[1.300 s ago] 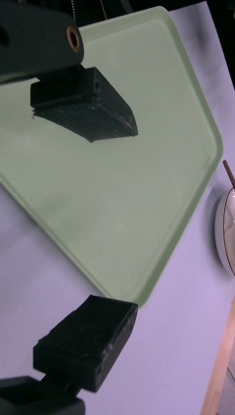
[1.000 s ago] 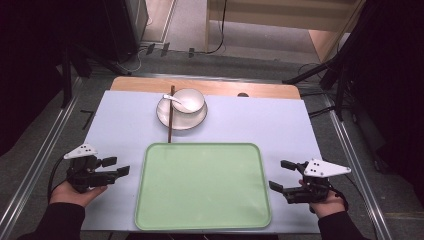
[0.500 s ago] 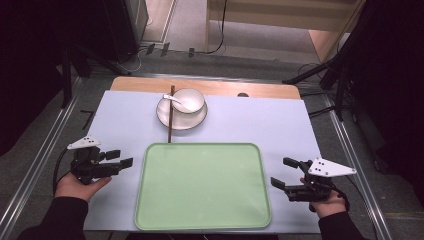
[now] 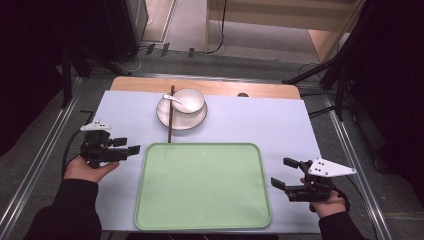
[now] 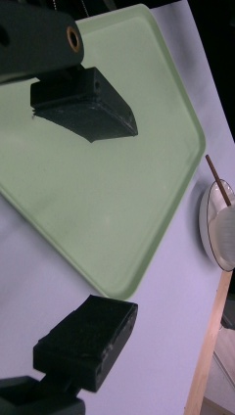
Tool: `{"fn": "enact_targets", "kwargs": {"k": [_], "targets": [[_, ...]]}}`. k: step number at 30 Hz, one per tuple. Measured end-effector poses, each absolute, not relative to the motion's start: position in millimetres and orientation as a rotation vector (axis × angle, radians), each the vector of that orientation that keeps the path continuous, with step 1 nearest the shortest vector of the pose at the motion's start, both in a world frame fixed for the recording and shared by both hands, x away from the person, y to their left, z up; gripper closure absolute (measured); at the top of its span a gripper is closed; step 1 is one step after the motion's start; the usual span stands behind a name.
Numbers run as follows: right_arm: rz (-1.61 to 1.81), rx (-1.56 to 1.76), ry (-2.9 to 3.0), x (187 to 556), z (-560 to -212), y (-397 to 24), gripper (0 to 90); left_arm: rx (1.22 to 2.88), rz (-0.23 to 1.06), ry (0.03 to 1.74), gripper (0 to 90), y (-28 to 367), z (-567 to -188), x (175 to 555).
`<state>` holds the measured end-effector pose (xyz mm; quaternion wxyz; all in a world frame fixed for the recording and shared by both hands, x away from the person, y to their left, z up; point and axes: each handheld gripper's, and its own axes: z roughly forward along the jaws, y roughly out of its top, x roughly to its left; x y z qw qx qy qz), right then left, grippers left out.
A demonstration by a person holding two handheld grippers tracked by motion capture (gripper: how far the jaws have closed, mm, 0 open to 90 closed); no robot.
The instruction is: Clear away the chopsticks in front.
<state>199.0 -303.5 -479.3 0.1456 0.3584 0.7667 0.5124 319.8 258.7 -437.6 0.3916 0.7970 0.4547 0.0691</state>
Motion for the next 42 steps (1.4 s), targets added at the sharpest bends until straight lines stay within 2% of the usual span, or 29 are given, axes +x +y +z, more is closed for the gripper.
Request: {"fn": "enact_targets", "kwargs": {"k": [6,11,30,42], "targets": [[1.478,1.029,2.212,199.0,-479.4,-302.7,17.1,2.037,0.166,1.141,33.4,247.3,-431.6,335.7],[1.478,1.031,2.210,199.0,-479.5,-303.4,17.1,2.027,0.099,1.176,33.5,238.5,-431.7,352.3],[1.470,1.045,2.208,195.4,-479.3,-305.5,17.2,2.072,0.198,1.203,34.8,202.8,-440.9,408.8],[1.454,1.036,2.209,194.8,-478.2,-305.2,17.2,2.084,0.198,1.264,41.2,183.7,-463.3,439.5]]}}
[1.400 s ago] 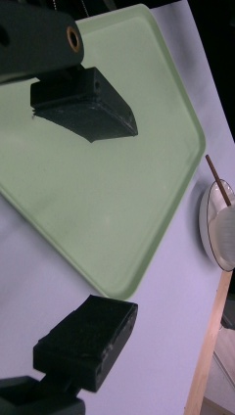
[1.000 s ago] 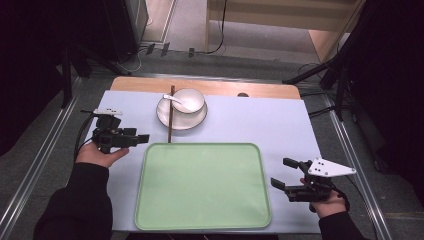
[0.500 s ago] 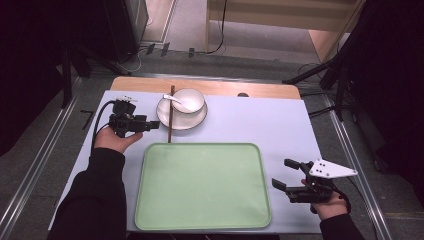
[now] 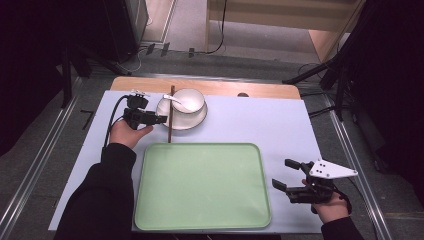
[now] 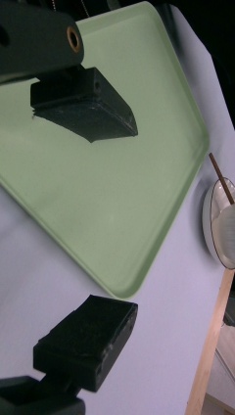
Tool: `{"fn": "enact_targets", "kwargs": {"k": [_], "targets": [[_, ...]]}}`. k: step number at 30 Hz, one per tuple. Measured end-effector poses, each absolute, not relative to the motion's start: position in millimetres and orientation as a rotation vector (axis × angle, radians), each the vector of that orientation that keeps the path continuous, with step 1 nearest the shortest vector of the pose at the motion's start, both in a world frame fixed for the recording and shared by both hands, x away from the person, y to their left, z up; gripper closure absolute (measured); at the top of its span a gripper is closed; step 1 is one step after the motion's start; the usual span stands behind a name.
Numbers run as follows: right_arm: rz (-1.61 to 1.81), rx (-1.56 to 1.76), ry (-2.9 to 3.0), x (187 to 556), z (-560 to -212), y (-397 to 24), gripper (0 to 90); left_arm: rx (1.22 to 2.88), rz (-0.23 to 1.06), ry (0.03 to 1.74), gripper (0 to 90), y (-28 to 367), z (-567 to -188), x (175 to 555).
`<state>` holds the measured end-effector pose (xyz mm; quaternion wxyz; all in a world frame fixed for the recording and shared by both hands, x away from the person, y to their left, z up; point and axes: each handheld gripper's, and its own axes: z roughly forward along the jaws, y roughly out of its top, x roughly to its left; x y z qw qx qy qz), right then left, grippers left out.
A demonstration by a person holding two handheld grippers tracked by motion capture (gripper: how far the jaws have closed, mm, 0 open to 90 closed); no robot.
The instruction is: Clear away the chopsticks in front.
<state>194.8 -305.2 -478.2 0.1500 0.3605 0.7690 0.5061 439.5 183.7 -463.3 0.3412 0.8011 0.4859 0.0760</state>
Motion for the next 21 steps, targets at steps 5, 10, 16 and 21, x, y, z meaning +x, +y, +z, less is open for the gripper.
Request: {"fn": "enact_targets", "kwargs": {"k": [5,10,16,21], "targets": [[1.448,1.032,2.214,195.7,-478.5,-303.0,17.2,2.106,0.237,1.283,49.8,172.9,-475.1,445.4],[1.443,1.037,2.216,193.8,-478.9,-303.1,17.2,2.103,0.248,1.300,53.7,166.4,-476.8,448.9],[1.435,1.049,2.204,189.4,-479.0,-306.7,17.2,2.114,0.271,1.308,53.9,161.0,-478.1,451.9],[1.431,1.057,2.200,186.2,-479.0,-308.5,17.2,2.121,0.272,1.307,55.0,157.2,-480.9,453.8]]}}
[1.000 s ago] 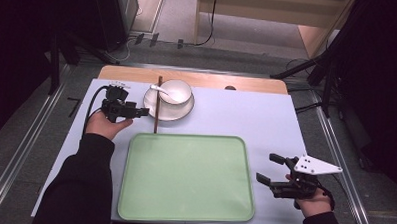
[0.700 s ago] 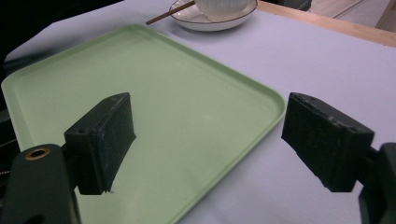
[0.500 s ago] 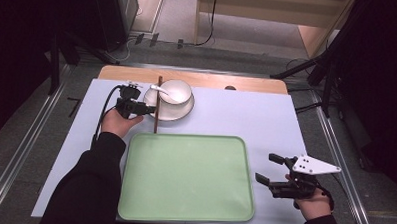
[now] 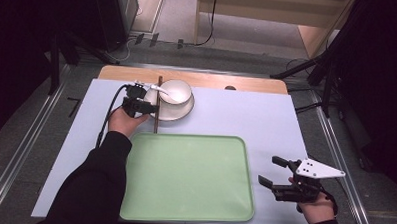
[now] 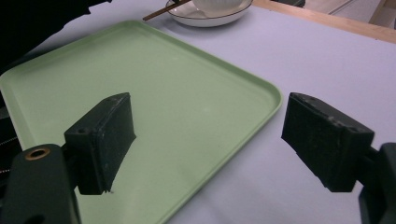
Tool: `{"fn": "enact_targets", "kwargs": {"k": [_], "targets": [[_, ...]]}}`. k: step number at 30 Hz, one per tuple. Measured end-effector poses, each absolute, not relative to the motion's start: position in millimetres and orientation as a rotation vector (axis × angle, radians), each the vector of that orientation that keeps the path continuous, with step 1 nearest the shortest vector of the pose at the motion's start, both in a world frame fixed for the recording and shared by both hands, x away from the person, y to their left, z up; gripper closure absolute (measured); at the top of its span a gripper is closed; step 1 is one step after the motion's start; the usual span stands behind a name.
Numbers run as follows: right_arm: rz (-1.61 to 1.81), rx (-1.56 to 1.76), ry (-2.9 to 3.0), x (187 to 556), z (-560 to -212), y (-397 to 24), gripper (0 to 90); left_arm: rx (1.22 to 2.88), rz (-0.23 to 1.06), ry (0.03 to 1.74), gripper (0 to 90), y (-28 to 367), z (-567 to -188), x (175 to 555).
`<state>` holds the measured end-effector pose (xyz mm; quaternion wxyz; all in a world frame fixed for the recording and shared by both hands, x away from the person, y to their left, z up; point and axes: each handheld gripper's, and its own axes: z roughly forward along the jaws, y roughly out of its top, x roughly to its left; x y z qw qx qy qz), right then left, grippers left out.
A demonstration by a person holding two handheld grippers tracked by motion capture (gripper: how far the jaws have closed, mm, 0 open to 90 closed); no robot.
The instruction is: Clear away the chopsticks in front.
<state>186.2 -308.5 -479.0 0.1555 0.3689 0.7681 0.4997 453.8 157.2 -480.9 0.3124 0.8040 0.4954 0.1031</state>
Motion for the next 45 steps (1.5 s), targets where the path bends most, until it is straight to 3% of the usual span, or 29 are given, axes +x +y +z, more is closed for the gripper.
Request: {"fn": "enact_targets", "kwargs": {"k": [15,45], "targets": [[1.419,1.072,2.190,182.1,-479.5,-311.4,17.2,2.033,0.219,1.445,76.9,156.5,-496.9,466.4],[1.421,1.055,2.206,183.2,-479.7,-308.7,17.2,1.924,0.201,1.521,85.7,177.8,-484.7,464.3]]}}
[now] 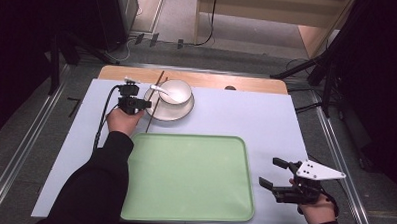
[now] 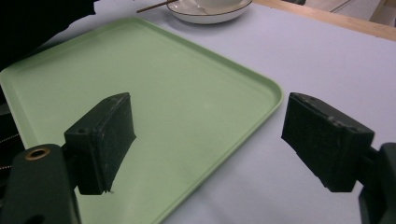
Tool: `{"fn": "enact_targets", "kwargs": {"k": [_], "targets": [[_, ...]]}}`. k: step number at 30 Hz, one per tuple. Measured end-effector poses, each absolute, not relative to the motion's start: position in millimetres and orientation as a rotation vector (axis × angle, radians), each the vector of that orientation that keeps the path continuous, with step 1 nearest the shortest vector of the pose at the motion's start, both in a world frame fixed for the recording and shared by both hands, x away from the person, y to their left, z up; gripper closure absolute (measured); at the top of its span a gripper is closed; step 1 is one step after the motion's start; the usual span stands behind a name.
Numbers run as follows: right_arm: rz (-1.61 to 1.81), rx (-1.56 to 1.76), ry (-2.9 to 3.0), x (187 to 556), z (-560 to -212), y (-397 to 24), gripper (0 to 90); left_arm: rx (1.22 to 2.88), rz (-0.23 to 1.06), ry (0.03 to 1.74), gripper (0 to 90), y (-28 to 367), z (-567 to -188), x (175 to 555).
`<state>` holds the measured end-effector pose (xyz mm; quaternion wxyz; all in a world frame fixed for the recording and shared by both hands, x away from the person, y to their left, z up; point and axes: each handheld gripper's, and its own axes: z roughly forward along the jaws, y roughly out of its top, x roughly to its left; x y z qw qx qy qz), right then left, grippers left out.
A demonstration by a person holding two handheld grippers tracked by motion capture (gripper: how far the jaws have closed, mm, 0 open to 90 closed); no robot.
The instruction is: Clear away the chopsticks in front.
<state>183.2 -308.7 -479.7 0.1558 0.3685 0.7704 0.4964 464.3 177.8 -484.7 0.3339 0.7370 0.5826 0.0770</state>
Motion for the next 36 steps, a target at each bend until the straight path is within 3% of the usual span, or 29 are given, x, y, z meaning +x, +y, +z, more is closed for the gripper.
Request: {"fn": "enact_targets", "kwargs": {"k": [19,36], "targets": [[1.433,0.979,2.264,196.2,-480.7,-296.8,17.1,1.813,0.194,1.557,85.7,234.7,-452.2,402.8],[1.448,0.939,2.290,208.4,-479.7,-289.0,17.1,1.864,0.196,1.463,85.7,232.4,-443.1,300.9]]}}
